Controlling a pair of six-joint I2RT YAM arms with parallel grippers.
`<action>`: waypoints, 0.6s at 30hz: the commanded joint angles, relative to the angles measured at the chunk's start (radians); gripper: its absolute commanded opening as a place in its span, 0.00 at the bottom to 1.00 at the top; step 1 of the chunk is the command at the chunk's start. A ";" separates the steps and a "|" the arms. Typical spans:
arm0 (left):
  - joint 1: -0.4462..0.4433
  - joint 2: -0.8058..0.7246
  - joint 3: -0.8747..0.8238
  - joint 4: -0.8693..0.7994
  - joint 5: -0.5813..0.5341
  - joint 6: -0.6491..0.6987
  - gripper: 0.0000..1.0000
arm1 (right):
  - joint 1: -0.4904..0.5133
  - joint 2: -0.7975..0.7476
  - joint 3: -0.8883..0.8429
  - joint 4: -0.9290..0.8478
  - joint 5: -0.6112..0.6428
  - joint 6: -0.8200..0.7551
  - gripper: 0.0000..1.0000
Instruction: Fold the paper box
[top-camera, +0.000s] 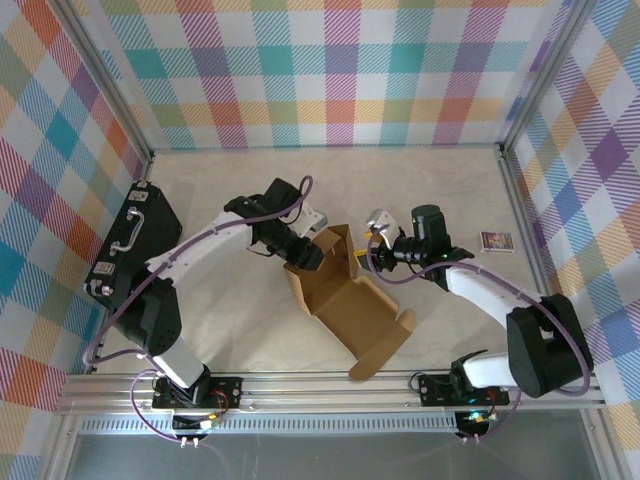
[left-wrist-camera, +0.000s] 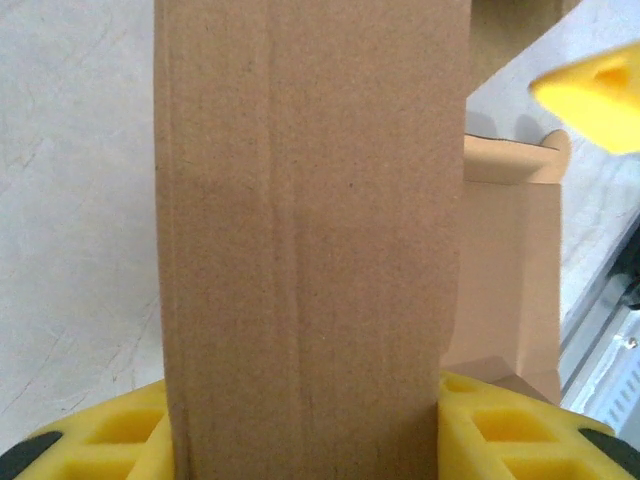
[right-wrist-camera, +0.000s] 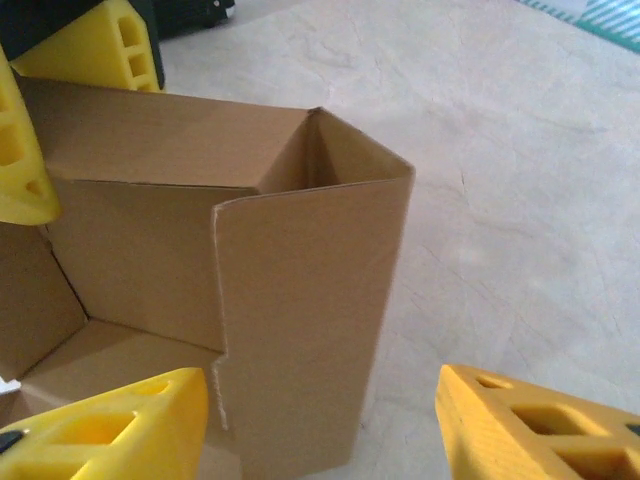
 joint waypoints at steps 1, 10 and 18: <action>-0.004 0.019 0.037 -0.026 -0.016 0.042 0.45 | -0.014 0.050 0.031 0.072 -0.087 -0.066 0.60; 0.000 0.060 0.058 -0.007 -0.068 0.024 0.45 | -0.029 0.223 0.168 -0.003 -0.189 -0.159 0.58; 0.000 0.064 0.087 -0.025 -0.127 0.037 0.44 | -0.071 0.362 0.392 -0.353 -0.369 -0.423 0.59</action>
